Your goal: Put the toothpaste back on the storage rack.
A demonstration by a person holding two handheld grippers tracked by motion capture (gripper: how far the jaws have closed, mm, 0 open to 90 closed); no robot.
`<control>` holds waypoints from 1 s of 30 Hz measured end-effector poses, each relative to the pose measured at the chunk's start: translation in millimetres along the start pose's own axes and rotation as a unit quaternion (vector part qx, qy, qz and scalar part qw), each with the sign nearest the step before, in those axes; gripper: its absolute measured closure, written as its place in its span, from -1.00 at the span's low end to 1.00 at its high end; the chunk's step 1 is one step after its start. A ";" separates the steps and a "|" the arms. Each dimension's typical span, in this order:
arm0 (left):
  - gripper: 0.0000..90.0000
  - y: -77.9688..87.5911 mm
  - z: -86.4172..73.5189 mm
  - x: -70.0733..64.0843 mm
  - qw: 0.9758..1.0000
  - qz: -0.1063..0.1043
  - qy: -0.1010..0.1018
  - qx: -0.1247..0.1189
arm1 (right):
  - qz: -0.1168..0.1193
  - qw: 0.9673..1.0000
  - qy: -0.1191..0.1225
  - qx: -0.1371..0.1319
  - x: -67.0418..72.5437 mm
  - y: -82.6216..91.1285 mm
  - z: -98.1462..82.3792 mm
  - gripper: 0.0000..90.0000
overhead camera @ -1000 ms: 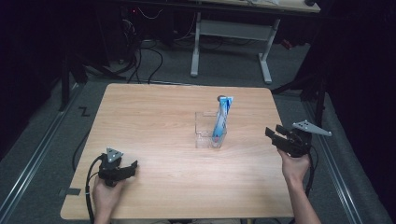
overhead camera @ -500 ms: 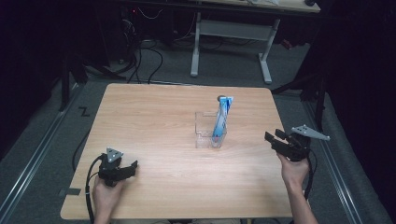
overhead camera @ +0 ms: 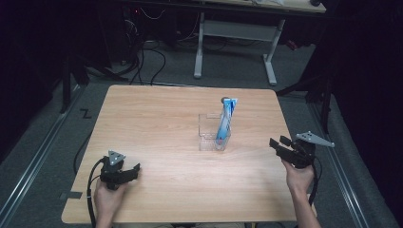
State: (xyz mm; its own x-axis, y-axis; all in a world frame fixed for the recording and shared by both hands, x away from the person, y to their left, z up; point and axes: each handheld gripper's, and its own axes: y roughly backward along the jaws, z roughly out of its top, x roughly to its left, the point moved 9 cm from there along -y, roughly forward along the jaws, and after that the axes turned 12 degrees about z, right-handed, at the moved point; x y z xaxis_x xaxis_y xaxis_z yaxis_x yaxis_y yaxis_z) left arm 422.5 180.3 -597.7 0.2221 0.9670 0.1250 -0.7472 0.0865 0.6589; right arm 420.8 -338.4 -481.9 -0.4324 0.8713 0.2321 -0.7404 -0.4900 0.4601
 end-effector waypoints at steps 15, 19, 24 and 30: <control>-0.44 0.0 0.0 0.0 1.000 0.000 0.000 0.000 | 0.007 1.000 -0.017 0.009 -2.9 -4.4 -21.5 0.07; -0.44 0.0 0.0 0.0 1.000 0.000 0.000 0.000 | 0.005 1.000 -0.016 0.013 -2.7 -6.4 -27.6 0.07; -0.44 0.0 0.0 0.0 1.000 0.000 0.000 0.000 | 0.007 1.000 -0.023 0.019 -3.1 -10.2 -36.0 0.07; -0.44 0.0 0.0 0.0 1.000 0.000 0.000 0.000 | 0.001 1.000 -0.019 0.024 -4.0 -15.6 -43.0 0.04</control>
State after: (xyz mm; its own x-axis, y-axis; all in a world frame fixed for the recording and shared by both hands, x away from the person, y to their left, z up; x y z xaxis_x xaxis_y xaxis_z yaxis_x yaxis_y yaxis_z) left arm 422.5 180.3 -597.7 0.2222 0.9669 0.1254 -0.7472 0.0862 0.6590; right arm 412.0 -335.4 -526.9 -0.4134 0.8714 0.2641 -0.7136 -0.4902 0.5004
